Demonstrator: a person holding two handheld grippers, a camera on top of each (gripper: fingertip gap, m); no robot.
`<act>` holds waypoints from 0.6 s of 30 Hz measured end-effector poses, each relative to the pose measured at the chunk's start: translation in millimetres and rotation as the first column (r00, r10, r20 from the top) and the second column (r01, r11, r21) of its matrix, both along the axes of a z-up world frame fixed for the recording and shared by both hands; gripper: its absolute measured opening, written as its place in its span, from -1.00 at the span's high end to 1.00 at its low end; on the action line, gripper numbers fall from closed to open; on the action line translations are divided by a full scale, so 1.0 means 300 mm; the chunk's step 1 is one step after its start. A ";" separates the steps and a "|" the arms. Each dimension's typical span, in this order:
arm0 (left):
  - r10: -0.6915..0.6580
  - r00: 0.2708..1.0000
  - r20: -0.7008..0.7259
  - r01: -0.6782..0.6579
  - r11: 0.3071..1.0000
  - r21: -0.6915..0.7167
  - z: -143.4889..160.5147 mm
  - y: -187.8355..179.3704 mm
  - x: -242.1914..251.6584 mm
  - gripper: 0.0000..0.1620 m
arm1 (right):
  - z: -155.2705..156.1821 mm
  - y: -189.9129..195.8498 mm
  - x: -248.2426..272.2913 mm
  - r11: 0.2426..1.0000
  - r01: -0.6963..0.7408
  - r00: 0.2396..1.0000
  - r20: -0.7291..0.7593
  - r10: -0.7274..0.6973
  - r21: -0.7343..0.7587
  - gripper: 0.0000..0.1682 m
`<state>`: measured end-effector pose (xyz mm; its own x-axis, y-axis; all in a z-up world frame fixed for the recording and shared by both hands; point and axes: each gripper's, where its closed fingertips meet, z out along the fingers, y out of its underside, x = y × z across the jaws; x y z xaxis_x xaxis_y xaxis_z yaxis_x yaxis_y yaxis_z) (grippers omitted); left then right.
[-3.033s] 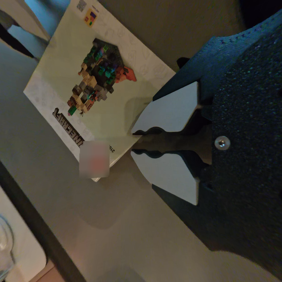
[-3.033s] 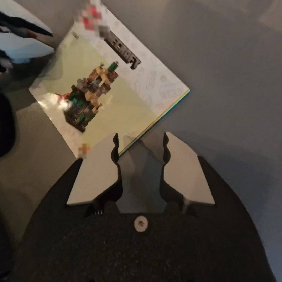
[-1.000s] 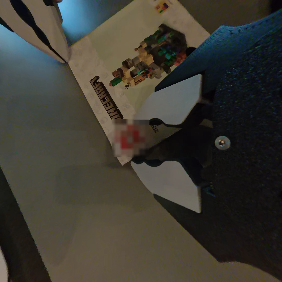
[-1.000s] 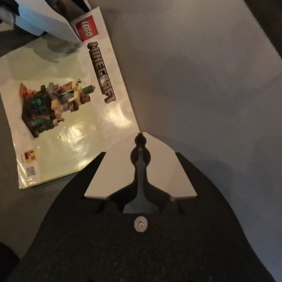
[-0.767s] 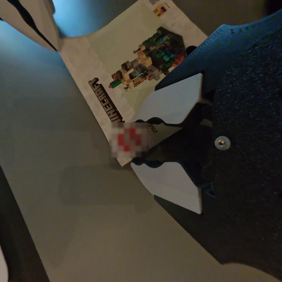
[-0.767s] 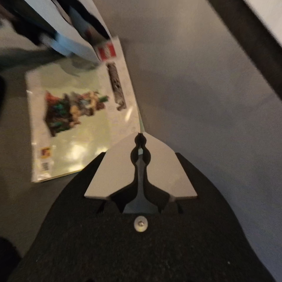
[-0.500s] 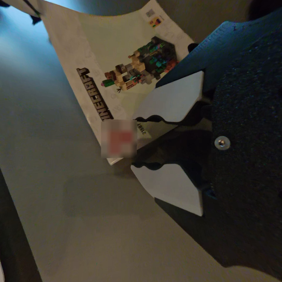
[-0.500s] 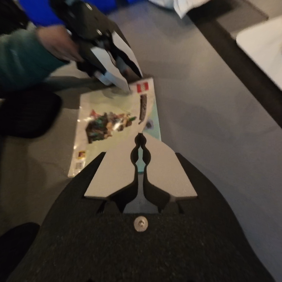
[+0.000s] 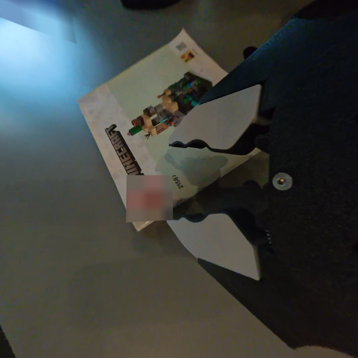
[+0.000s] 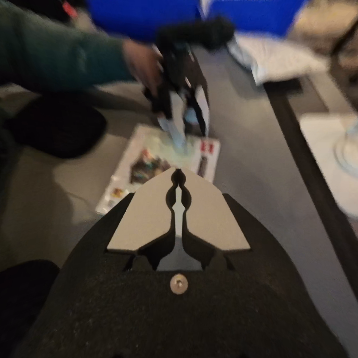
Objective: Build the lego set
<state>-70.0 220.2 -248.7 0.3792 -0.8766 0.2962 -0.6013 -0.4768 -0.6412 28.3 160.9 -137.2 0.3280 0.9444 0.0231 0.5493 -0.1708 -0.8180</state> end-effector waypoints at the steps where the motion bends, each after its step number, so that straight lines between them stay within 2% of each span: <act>1: 0.000 1.000 -0.009 0.000 1.000 0.006 -0.001 -0.002 0.008 0.20 | -0.044 0.030 0.026 0.998 0.060 0.996 0.058 -0.060 -0.005 1.00; 5: 0.028 0.999 -0.044 -0.025 0.998 0.062 -0.010 -0.004 0.015 0.21 | -0.248 0.073 0.099 0.976 0.186 0.953 0.263 -0.151 -0.115 1.00; 6: 0.034 0.998 -0.050 -0.031 0.996 0.078 -0.012 -0.005 0.013 0.22 | -0.288 0.074 0.104 0.967 0.201 0.943 0.297 -0.149 -0.155 0.74; 8: 0.044 0.998 -0.052 -0.039 0.994 0.098 -0.014 -0.010 0.011 0.22 | -0.341 0.068 0.108 0.949 0.214 0.933 0.336 -0.128 -0.232 0.59; 14: 0.070 0.996 -0.046 -0.064 0.989 0.132 -0.017 -0.020 -0.004 0.26 | -0.395 0.065 0.125 0.929 0.203 0.914 0.401 -0.066 -0.309 0.57; 18: 0.087 0.995 -0.054 -0.077 0.983 0.167 -0.022 -0.021 -0.004 0.26 | -0.400 0.061 0.114 0.926 0.196 0.911 0.410 -0.049 -0.324 0.75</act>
